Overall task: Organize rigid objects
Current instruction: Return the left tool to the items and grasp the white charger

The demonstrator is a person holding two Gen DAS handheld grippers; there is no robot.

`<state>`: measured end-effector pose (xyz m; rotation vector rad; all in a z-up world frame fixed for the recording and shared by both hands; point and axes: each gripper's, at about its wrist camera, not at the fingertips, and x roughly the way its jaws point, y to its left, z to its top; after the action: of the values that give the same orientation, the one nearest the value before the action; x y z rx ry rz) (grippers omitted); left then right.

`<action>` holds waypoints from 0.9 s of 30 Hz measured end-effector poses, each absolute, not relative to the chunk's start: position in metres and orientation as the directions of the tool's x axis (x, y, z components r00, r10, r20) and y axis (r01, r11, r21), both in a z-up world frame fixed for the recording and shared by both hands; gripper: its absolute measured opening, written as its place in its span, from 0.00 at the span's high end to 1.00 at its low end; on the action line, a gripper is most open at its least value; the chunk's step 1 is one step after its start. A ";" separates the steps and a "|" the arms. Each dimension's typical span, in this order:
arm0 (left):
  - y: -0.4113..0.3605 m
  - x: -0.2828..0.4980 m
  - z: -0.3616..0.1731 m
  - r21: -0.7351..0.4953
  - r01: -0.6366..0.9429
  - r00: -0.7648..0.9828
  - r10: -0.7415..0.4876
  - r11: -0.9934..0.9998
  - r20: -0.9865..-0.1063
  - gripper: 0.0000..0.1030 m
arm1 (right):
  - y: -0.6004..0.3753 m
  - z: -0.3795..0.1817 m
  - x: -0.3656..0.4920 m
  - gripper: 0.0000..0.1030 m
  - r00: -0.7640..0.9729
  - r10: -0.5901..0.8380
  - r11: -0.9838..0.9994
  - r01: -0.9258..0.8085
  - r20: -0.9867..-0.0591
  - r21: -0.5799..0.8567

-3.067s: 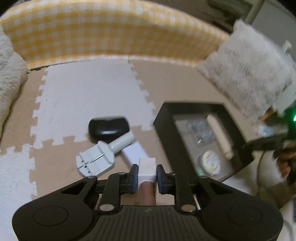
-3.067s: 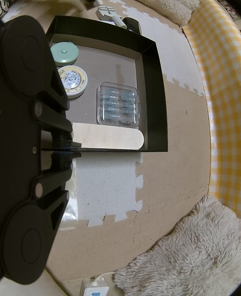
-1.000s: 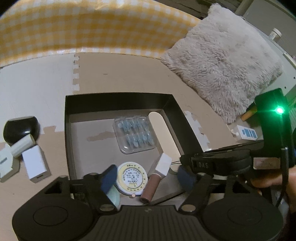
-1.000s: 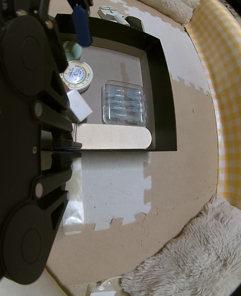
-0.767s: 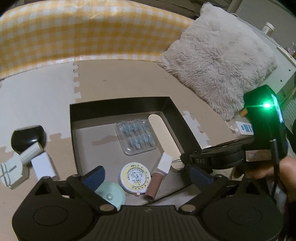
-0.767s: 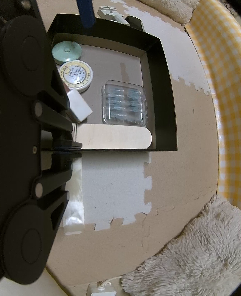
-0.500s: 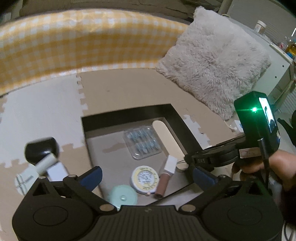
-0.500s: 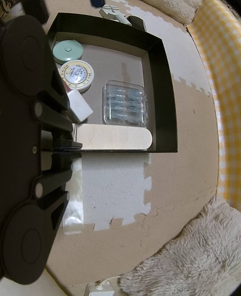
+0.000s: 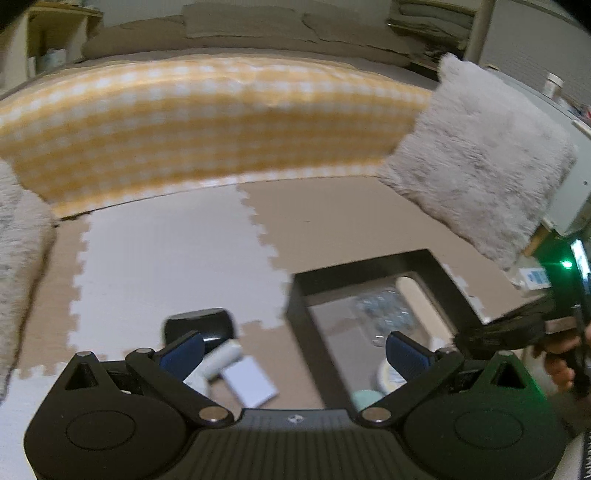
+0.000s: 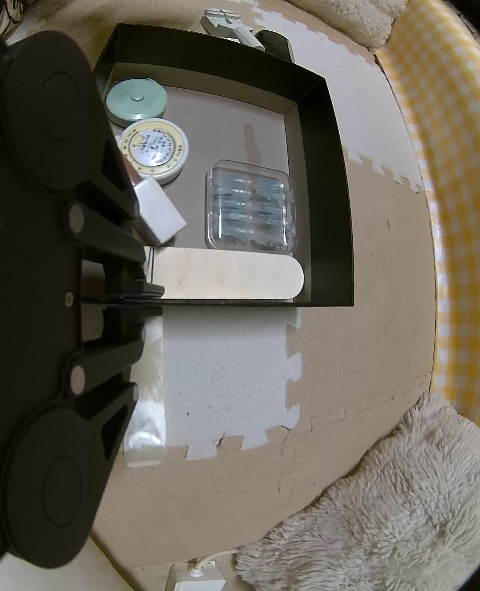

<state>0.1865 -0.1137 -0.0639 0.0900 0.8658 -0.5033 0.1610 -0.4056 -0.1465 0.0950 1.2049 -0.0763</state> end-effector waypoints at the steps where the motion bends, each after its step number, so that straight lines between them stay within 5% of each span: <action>1: -0.110 0.188 -0.066 -0.108 0.452 0.551 -0.372 0.885 -0.747 0.00 | -0.406 -0.147 0.161 0.94 0.356 -0.009 0.994 0.109 -0.935 0.032; 17: -0.094 0.203 -0.134 -0.084 0.345 0.464 -0.248 0.935 -0.850 0.00 | -0.404 -0.146 0.161 0.94 0.355 -0.013 0.994 0.103 -0.935 0.026; 19: -0.097 0.205 -0.140 -0.110 0.337 0.447 -0.262 0.935 -0.856 0.08 | -0.404 -0.146 0.161 0.94 0.355 -0.012 0.994 0.104 -0.935 0.027; 21: -0.100 0.209 -0.146 -0.154 0.317 0.408 -0.281 0.936 -0.869 0.39 | -0.404 -0.146 0.161 0.94 0.355 -0.011 0.994 0.104 -0.935 0.028; 27: -0.099 0.218 -0.167 -0.239 0.226 0.380 -0.311 0.944 -0.871 0.41 | -0.404 -0.146 0.161 0.94 0.355 -0.012 0.994 0.103 -0.935 0.026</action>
<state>0.2180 -0.0988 -0.1665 -0.0850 1.1303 -0.3432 0.1611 -0.4042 -0.1459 0.0855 1.2061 -0.0746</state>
